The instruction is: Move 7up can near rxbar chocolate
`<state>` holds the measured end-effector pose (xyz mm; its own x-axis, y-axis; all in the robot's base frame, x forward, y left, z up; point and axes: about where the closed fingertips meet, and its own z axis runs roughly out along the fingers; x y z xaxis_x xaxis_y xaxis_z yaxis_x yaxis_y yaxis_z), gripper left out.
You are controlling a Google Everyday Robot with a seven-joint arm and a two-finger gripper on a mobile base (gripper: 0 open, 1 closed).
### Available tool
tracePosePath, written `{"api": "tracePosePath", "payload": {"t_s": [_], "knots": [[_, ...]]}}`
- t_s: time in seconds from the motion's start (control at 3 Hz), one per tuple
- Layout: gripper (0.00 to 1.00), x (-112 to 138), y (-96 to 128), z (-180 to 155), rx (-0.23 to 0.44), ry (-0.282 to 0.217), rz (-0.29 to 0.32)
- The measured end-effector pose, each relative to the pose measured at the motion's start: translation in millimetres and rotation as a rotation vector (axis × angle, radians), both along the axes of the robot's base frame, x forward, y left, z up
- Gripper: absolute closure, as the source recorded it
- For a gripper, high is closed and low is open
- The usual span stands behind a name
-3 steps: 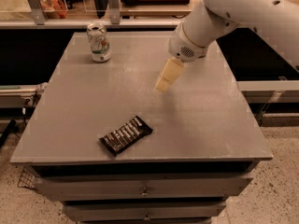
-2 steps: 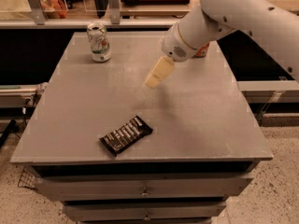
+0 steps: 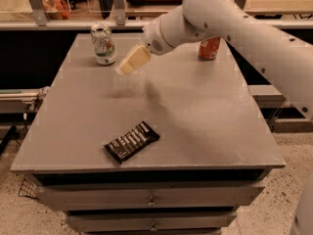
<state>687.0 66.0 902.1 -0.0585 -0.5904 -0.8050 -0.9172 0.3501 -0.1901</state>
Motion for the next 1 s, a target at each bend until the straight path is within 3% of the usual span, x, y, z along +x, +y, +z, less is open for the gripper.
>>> {"api": "tracePosePath", "payload": {"t_s": [0.33,0.67,1.0], "knots": [[0.00,34,27,9,0.043,-0.071,-0.046],[0.00,74,41,10,0.090,-0.108,-0.125],[0.00,94,49,-1,0.113,-0.088,-0.170]]}}
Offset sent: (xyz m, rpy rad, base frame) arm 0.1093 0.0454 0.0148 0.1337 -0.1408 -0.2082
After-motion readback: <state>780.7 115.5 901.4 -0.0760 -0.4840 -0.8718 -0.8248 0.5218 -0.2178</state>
